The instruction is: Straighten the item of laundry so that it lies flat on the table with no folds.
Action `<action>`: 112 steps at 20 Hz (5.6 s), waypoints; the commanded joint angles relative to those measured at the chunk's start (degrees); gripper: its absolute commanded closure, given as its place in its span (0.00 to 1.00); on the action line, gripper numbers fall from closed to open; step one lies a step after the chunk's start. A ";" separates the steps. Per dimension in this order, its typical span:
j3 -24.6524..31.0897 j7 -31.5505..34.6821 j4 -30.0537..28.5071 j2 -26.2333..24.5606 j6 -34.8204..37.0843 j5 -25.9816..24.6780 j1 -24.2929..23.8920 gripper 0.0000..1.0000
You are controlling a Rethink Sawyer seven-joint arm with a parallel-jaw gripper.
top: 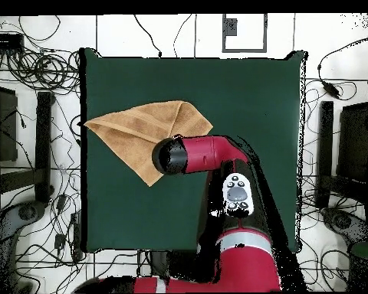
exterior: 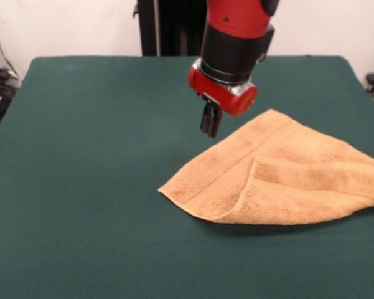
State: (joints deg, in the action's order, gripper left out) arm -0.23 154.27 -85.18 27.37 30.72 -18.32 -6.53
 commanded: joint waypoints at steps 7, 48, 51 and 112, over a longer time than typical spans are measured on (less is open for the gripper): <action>2.04 7.49 8.11 -11.03 -6.75 2.72 5.84 1.00; 2.86 2.00 -2.60 -0.31 -6.28 10.81 5.03 1.00; 2.78 2.34 -2.34 -0.52 -6.17 10.92 5.47 1.00; -2.19 3.83 5.73 -9.00 -7.45 10.68 9.54 0.00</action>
State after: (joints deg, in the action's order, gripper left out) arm -4.63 154.27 -79.67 21.53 23.20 -8.80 1.63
